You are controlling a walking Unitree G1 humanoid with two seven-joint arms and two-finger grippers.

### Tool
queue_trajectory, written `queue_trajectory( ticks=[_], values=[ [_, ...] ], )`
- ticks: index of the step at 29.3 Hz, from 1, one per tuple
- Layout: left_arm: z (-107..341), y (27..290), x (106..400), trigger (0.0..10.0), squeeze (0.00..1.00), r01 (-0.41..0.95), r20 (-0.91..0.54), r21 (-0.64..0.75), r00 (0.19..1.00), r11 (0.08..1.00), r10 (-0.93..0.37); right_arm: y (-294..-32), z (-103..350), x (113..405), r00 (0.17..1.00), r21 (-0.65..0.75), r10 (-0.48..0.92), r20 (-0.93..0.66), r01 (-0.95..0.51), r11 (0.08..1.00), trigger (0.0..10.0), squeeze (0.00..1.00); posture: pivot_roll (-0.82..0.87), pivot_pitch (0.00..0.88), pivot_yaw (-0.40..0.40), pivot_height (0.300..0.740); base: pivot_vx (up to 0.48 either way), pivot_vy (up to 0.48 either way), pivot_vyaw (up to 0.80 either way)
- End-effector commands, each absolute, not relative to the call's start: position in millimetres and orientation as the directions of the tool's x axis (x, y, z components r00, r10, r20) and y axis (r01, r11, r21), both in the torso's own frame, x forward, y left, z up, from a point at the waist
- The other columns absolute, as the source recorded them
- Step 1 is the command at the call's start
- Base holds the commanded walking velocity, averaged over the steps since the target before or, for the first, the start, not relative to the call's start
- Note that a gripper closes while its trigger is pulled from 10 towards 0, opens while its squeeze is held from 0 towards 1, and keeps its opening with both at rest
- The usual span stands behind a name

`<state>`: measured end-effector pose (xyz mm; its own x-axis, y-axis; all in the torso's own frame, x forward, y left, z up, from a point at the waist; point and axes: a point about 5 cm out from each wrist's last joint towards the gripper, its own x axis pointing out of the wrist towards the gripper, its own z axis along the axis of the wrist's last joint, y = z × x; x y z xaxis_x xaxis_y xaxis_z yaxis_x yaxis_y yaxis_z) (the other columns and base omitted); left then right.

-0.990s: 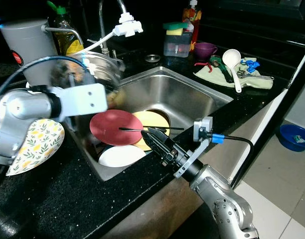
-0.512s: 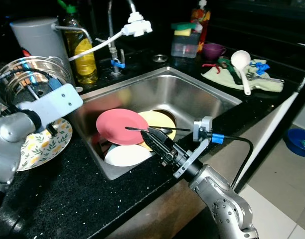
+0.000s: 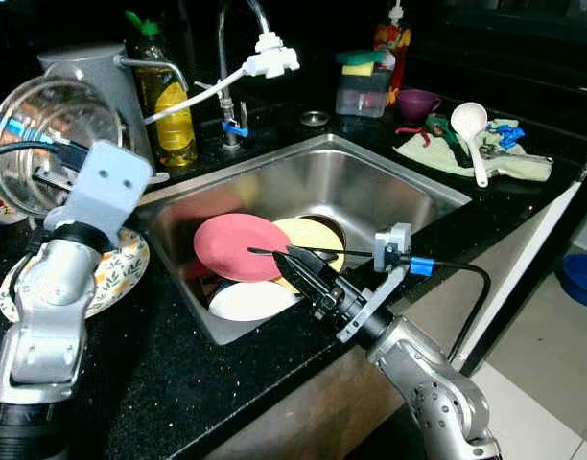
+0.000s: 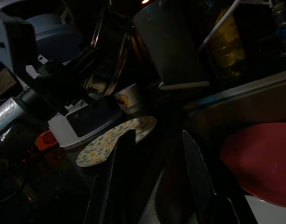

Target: Kitchen organization

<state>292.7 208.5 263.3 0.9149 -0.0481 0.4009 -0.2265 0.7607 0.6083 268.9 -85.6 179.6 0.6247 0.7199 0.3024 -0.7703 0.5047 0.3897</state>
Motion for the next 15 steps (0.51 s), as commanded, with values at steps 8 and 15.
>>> queue_trajectory(
  ticks=[8,15],
  values=[
    [267,199,284,0.0,0.0,-0.349,0.507,0.712,0.856,0.609,-0.102,-86,178,271,0.624,0.402,0.724,0.296,-0.768,0.498,10.0,0.0,0.0,0.0,-0.007,0.74,0.0,0.0,0.0],
    [271,192,279,0.0,0.0,-0.438,0.583,0.721,0.802,0.537,-0.13,-86,177,271,0.623,0.404,0.724,0.296,-0.768,0.496,10.0,0.0,0.0,0.0,-0.007,0.74,0.0,0.0,0.0]
  ],
)
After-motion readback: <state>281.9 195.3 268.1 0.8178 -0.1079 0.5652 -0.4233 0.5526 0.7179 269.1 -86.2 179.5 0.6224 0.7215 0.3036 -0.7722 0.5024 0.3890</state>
